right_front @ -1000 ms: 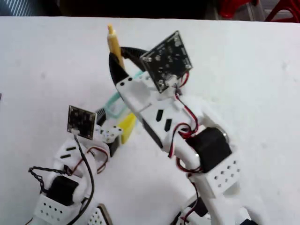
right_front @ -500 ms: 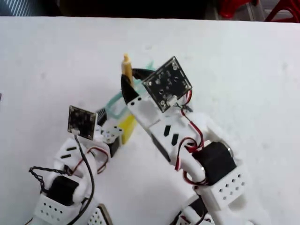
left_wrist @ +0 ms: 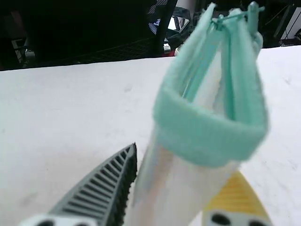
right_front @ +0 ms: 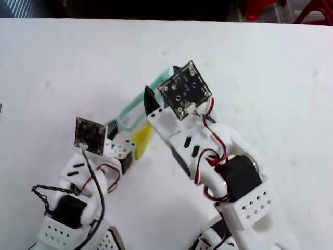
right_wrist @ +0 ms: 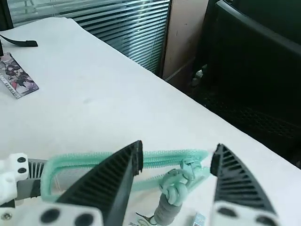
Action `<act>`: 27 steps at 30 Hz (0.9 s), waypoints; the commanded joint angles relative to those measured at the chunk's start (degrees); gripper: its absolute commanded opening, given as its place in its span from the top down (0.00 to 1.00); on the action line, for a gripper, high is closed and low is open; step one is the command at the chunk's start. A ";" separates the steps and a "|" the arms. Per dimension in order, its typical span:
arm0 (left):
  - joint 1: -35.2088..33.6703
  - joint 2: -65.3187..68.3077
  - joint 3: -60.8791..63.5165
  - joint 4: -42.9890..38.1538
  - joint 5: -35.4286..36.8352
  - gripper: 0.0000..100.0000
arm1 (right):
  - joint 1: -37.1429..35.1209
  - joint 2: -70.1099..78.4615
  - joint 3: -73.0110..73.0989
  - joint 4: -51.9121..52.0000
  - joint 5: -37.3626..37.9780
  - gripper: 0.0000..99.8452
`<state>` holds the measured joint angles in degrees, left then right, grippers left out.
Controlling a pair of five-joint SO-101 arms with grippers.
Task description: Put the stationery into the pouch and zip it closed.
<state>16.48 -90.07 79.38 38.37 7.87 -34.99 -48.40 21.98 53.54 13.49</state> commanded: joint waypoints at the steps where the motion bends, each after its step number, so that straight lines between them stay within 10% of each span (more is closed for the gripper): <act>1: 0.66 -0.75 -0.26 0.09 -0.26 0.76 | 4.97 -0.92 -2.46 -0.22 0.26 0.78; 13: 0.57 -0.75 -0.26 0.09 -0.26 0.76 | 24.92 4.79 -3.34 0.92 0.18 0.79; 27: -5.49 -0.75 -0.26 -1.14 3.69 0.76 | 25.98 43.56 -5.71 7.78 0.18 0.82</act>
<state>13.14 -90.07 79.38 38.37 8.92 -9.41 -12.09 20.92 61.10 13.49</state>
